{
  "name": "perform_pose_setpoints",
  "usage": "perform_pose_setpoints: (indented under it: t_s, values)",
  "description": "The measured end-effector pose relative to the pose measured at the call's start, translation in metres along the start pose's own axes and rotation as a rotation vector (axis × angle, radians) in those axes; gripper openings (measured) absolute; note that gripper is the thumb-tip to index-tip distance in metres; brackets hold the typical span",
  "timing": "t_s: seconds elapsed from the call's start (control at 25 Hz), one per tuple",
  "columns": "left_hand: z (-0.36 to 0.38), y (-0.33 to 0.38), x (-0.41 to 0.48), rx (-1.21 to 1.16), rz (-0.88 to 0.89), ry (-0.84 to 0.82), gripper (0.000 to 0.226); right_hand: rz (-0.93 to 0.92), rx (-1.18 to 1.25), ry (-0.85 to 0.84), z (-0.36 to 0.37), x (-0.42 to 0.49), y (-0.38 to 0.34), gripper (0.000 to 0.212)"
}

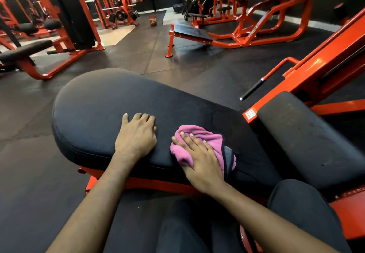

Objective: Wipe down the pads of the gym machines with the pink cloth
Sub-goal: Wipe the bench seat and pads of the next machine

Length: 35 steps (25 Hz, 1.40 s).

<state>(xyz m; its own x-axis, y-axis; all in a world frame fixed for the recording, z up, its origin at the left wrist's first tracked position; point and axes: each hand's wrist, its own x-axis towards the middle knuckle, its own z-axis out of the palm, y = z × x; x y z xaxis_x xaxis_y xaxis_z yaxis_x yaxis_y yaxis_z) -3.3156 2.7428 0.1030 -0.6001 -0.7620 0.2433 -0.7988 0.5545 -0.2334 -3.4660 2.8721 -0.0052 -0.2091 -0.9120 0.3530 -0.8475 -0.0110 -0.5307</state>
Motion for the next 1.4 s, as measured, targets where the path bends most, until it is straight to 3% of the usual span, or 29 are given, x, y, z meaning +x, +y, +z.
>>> perform_pose_setpoints:
  t_s: [0.24,0.76,1.04,1.2,1.28,1.4]
  values:
    - [0.009,0.019,0.036,-0.095,-0.135,-0.036,0.029,0.176,-0.003,-0.074,0.006,0.101,0.025,0.065]
    - [0.087,0.061,0.244,-0.186,-0.079,-0.224,0.041,0.372,-0.023,-0.090,0.026,0.264,0.140,0.057]
    - [0.114,0.085,0.284,-0.093,-0.029,-0.231,0.031,0.521,-0.121,-0.058,0.022,0.287,0.225,0.062]
    - [0.110,0.074,0.282,-0.135,0.023,-0.289,0.041,0.690,-0.113,-0.102,0.011,0.279,0.249,0.062]
    - [0.103,0.066,0.276,-0.180,0.042,-0.324,0.045,0.666,-0.063,-0.153,0.008,0.276,0.233,0.062]
    - [0.093,0.058,0.258,-0.230,0.035,-0.306,0.044,0.475,-0.032,-0.180,0.010,0.245,0.198,0.057]
